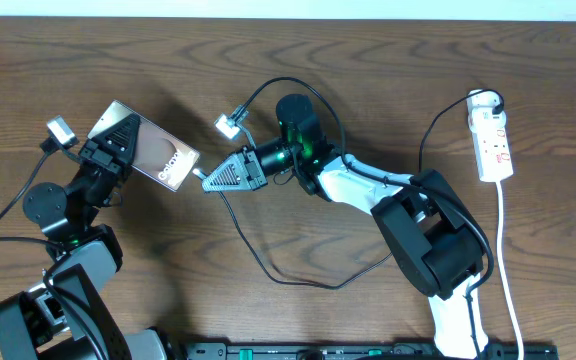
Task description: Plug charger to phone and switch on socket
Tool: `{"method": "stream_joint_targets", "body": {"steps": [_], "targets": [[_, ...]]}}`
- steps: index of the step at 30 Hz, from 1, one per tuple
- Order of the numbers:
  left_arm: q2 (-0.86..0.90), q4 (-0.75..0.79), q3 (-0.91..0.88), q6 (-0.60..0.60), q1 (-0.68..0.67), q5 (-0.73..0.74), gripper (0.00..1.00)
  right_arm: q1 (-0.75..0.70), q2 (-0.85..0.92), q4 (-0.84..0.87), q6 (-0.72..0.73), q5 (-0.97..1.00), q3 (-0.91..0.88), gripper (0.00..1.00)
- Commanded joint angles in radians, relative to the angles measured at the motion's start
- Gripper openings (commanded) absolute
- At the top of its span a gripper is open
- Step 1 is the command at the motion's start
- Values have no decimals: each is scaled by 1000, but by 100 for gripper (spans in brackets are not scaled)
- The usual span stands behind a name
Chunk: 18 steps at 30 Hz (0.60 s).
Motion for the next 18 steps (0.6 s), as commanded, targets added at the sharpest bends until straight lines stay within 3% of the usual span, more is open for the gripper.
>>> {"method": "stream_joint_targets", "body": {"steps": [1, 18], "targets": [[-12, 14, 10, -40, 4, -6, 7, -1, -4, 4, 9, 8, 18, 1], [-12, 13, 10, -50, 3, 7, 7, 2, -4, 11, 12, 11, 18, 1]]}}
